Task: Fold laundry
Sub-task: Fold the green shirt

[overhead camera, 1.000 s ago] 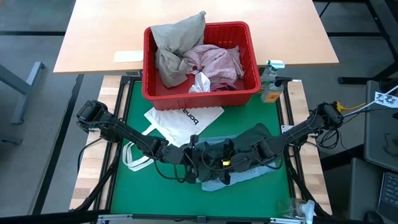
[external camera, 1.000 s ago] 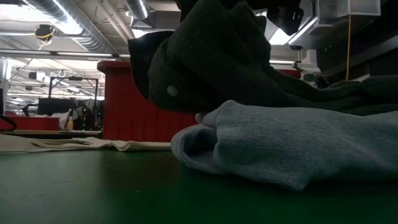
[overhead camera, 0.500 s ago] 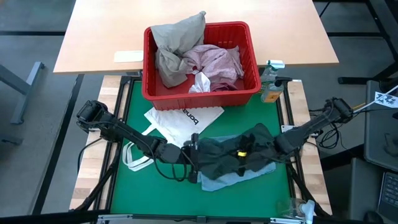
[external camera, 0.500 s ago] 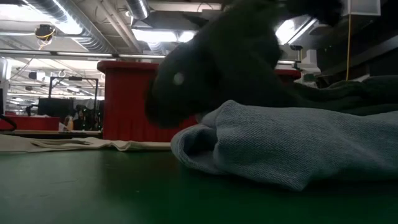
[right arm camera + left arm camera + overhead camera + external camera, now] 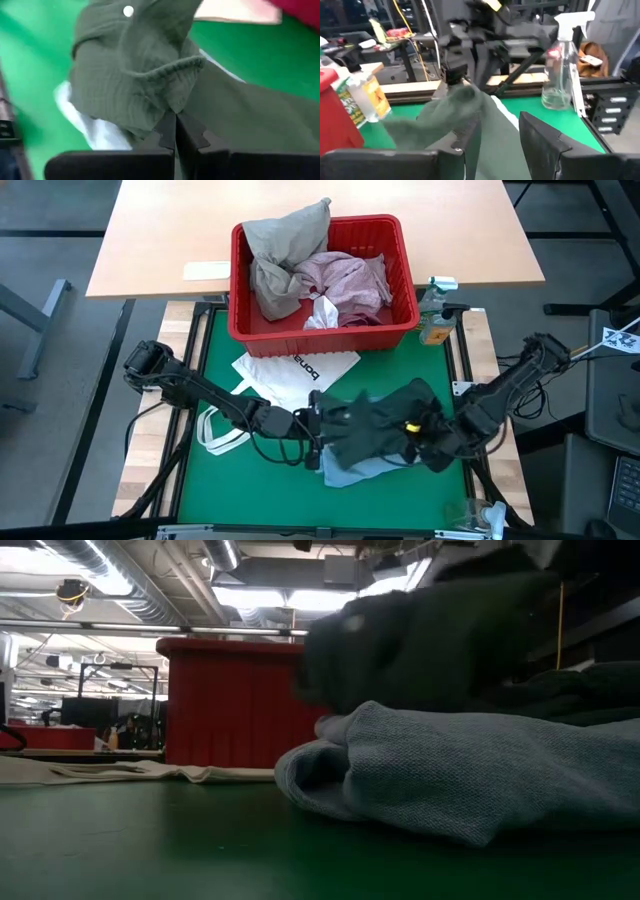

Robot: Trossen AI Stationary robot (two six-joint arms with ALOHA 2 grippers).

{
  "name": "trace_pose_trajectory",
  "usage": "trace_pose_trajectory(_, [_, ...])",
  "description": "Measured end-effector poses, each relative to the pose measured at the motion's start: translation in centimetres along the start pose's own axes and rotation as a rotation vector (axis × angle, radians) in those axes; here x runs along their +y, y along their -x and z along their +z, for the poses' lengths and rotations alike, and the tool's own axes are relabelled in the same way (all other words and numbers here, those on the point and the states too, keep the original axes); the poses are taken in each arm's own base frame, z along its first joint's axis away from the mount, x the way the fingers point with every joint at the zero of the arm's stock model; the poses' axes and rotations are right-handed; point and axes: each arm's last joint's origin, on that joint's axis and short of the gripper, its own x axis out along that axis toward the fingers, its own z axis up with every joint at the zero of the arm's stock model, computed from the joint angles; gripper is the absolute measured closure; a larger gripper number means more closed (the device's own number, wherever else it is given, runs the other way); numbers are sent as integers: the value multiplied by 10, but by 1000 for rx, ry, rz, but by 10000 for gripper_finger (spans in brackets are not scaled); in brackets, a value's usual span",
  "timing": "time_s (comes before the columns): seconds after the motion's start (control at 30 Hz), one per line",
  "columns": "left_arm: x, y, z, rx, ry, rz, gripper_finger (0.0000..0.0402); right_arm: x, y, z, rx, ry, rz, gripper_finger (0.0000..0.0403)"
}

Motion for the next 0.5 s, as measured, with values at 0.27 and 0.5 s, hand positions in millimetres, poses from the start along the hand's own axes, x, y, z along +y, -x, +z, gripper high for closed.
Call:
trace_pose_trajectory(0.27, [-1,0,-5,49,24,-12,288,-29,30,-34,94,-111,-213,403])
trace_pose_trajectory(0.5, [-1,0,-6,52,23,-12,298,-38,51,-61,190,-219,-283,403])
